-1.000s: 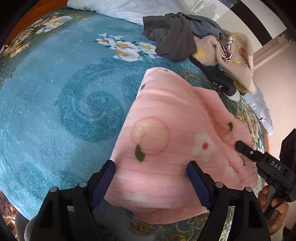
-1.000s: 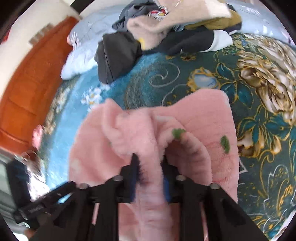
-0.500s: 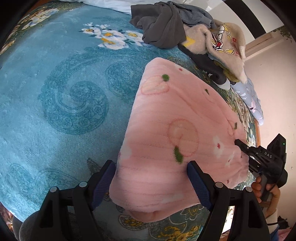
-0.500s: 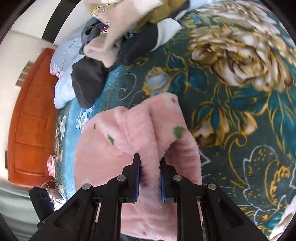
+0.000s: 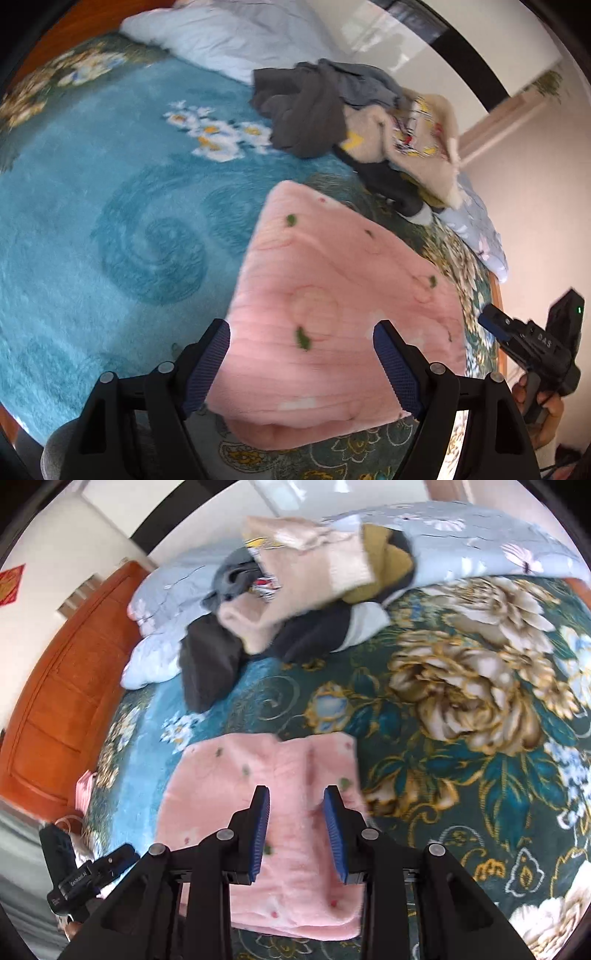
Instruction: Fold clothes
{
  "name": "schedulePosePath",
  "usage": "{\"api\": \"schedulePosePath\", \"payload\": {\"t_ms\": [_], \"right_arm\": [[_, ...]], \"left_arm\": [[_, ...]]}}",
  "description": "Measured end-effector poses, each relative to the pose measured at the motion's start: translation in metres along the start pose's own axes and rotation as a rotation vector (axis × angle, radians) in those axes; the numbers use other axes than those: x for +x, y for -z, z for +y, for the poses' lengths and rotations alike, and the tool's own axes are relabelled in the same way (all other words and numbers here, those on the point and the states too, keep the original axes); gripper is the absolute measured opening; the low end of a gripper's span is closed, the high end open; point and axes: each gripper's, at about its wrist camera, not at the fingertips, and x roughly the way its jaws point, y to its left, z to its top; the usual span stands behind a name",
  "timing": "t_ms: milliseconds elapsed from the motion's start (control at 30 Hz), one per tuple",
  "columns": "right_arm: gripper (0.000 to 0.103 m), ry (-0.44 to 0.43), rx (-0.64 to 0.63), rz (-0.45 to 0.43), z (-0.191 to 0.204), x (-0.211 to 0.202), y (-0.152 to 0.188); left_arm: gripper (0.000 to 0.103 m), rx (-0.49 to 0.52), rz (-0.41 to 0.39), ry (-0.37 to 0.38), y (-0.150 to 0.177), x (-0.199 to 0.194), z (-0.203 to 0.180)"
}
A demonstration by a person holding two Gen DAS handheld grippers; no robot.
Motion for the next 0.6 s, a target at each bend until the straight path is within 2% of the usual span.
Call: {"api": "schedulePosePath", "payload": {"t_ms": [100, 167, 233, 267, 400, 500, 600], "right_arm": [[0.031, -0.023, -0.087, 0.06, 0.025, 0.025, 0.007], [0.031, -0.003, -0.16, 0.085, 0.04, 0.04, 0.014], [0.031, 0.056, -0.198, 0.033, 0.042, 0.045, 0.018], [0.031, 0.079, -0.172, 0.016, 0.035, 0.049, 0.019], [0.031, 0.096, -0.007, 0.062, -0.004, 0.073, 0.028], [0.031, 0.116, -0.022, 0.075, -0.003, 0.08, 0.034], [0.032, 0.102, -0.031, 0.086, 0.008, 0.068, 0.031]], "left_arm": [[0.083, 0.169, 0.036, -0.011, 0.004, 0.017, -0.036], [0.083, 0.195, 0.083, -0.043, 0.012, 0.034, -0.041], [0.083, 0.133, 0.141, -0.083, 0.022, 0.052, -0.029], [0.083, 0.104, 0.16, -0.092, 0.025, 0.057, -0.023], [0.083, 0.068, 0.202, -0.101, 0.027, 0.068, -0.016], [0.083, 0.098, 0.235, -0.142, 0.03, 0.077, -0.019], [0.083, 0.063, 0.205, -0.094, 0.03, 0.068, -0.013]]}}
